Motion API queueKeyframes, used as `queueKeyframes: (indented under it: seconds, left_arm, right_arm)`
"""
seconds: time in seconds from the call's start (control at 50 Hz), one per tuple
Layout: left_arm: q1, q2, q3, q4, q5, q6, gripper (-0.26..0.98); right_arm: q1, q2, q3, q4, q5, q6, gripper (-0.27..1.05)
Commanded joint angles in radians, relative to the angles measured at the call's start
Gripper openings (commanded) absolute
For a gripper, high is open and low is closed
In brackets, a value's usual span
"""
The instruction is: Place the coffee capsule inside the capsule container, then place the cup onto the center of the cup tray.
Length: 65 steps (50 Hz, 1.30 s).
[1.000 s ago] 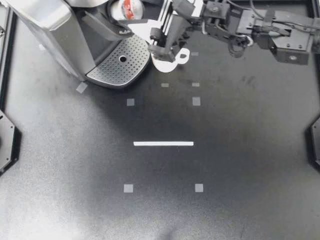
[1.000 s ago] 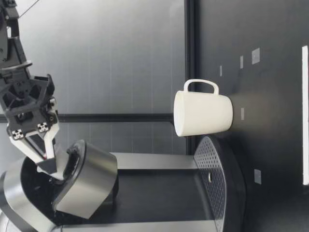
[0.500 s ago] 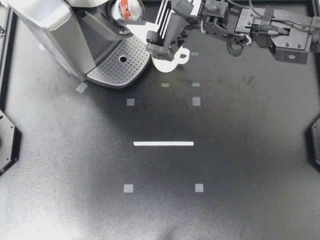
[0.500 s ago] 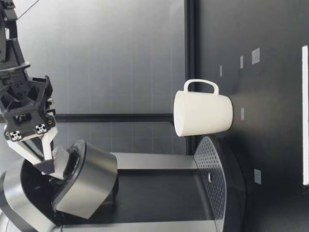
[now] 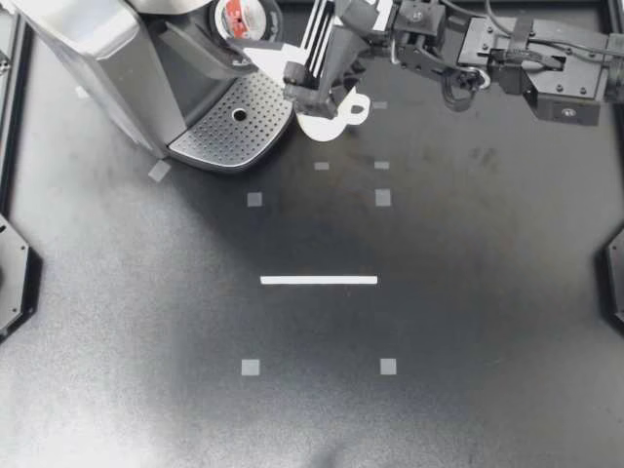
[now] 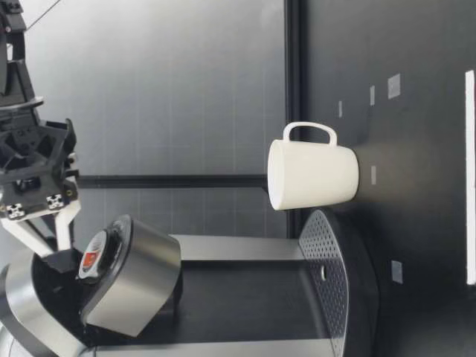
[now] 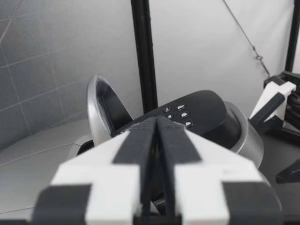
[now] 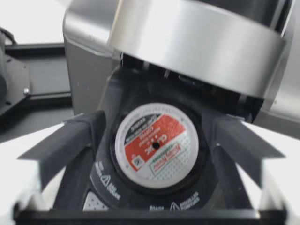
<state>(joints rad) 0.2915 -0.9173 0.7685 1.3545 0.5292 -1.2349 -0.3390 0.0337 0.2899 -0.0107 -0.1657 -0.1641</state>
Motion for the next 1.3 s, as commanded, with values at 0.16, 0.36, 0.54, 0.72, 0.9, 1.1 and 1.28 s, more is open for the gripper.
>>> queueKeyframes:
  seconds: [0.16, 0.36, 0.54, 0.72, 0.9, 1.1, 1.28]
  left_arm:
    - [0.002, 0.005, -0.006, 0.005, 0.025, -0.002, 0.13]
    - [0.002, 0.012, -0.011, 0.017, 0.153, -0.005, 0.13]
    - [0.012, 0.034, -0.015, 0.069, 0.232, -0.025, 0.13]
    - [0.075, 0.084, -0.018, 0.127, 0.249, -0.089, 0.13]
    - [0.149, 0.137, -0.021, 0.138, 0.213, -0.114, 0.13]
    - [0.176, 0.147, -0.018, 0.141, 0.149, -0.163, 0.13]
    - [0.179, 0.183, -0.031, 0.143, 0.140, -0.164, 0.13]
  right_arm:
    - [0.031, -0.075, 0.037, 0.003, -0.038, -0.002, 0.88]
    - [0.104, -0.160, 0.138, 0.005, -0.034, 0.002, 0.87]
    - [0.172, -0.255, 0.227, 0.017, -0.048, 0.005, 0.82]
    - [0.206, -0.350, 0.327, 0.029, -0.121, 0.008, 0.70]
    - [0.207, -0.419, 0.428, 0.037, -0.249, 0.008, 0.60]
    - [0.207, -0.443, 0.480, 0.051, -0.319, 0.008, 0.60]
    - [0.207, -0.437, 0.488, 0.051, -0.319, 0.011, 0.60]
